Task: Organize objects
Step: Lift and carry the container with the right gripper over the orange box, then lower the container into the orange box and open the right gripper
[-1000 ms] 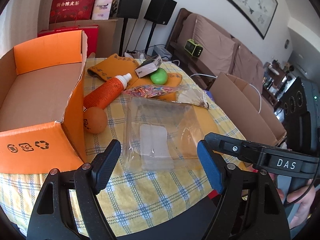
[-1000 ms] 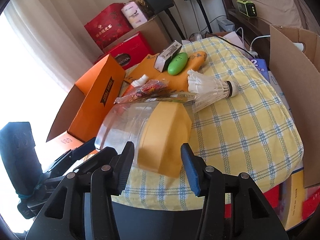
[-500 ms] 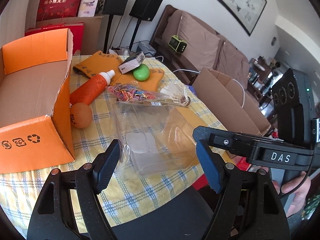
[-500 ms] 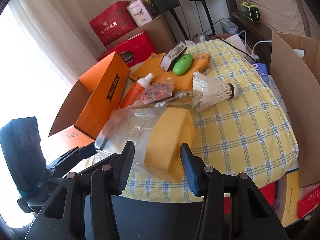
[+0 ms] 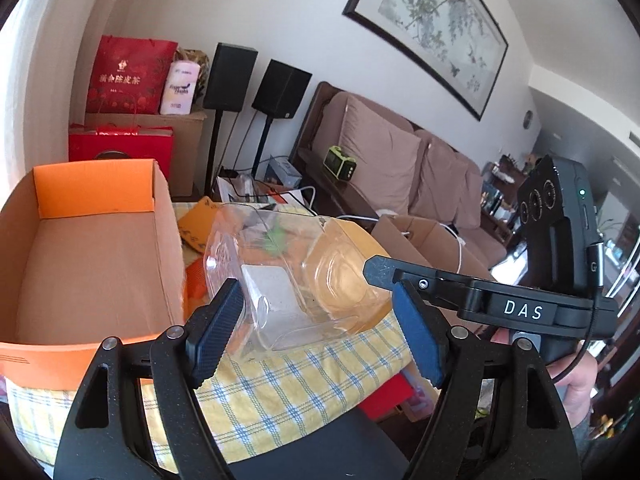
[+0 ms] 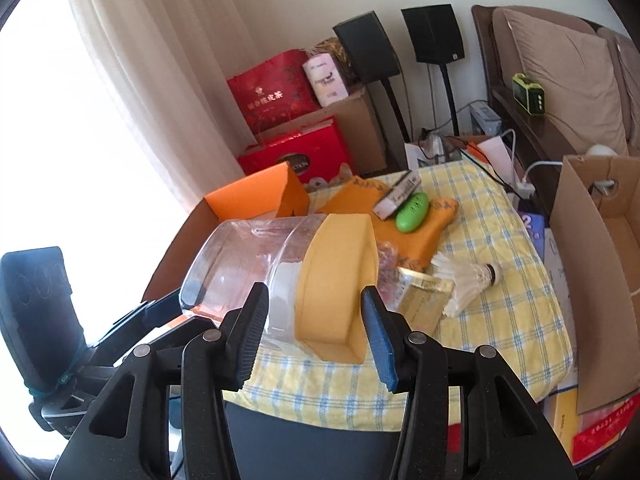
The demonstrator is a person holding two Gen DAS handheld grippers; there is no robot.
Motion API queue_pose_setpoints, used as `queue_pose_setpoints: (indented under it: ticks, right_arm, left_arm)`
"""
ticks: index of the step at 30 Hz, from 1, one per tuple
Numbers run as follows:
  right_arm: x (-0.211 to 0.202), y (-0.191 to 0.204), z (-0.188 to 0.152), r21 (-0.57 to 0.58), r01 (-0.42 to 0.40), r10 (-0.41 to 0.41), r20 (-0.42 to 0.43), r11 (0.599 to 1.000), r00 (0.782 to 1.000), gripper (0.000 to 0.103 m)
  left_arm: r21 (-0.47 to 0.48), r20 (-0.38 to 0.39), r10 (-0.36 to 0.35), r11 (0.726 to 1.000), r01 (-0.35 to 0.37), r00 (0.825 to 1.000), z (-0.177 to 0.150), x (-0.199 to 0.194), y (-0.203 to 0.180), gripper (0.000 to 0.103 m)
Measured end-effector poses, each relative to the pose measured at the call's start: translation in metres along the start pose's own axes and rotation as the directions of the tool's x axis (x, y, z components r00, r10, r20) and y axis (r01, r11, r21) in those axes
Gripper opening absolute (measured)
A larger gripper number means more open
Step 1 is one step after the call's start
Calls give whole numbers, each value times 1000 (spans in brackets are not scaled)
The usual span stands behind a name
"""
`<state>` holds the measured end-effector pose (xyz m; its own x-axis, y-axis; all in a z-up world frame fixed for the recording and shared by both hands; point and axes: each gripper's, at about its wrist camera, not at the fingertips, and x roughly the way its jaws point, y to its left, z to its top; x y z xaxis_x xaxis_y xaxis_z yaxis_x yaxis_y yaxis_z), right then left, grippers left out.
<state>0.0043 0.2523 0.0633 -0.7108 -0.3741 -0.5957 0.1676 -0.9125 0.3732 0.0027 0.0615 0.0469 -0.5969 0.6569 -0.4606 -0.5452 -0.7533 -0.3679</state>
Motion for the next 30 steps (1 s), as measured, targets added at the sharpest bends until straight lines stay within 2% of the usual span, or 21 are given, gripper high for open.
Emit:
queue_pose_setpoints:
  ticks: [7, 11, 14, 19, 21, 26, 30]
  right_arm:
    - [39, 47, 31, -76, -85, 84, -23, 993, 996, 49]
    - [72, 70, 34, -94, -133, 125, -78, 987, 989, 49]
    - [92, 80, 31, -96, -155, 143, -127, 983, 982, 49]
    - [101, 85, 22, -110, -174, 154, -172, 979, 973, 50]
    - [100, 86, 19, -115, -177, 156, -175, 977, 972, 53]
    - [105, 83, 14, -110, -191, 167, -193, 975, 967, 57]
    - [106, 76, 11, -68, -229, 212, -196, 971, 957, 58]
  left_arm:
    - [-61, 53, 103, 993, -100, 993, 21, -32, 46, 74]
    - [-104, 35, 170, 981, -165, 985, 22, -40, 74, 73]
    - [-142, 7, 193, 972, -190, 981, 17, -44, 91, 73]
    - [-167, -31, 187, 968, -189, 982, 5, -44, 105, 74]
    - [-168, -40, 177, 969, -182, 983, 1, -41, 108, 74]
    - [-146, -31, 176, 973, -179, 984, -8, -39, 107, 75]
    - [-143, -23, 132, 981, -134, 991, -12, -41, 110, 81]
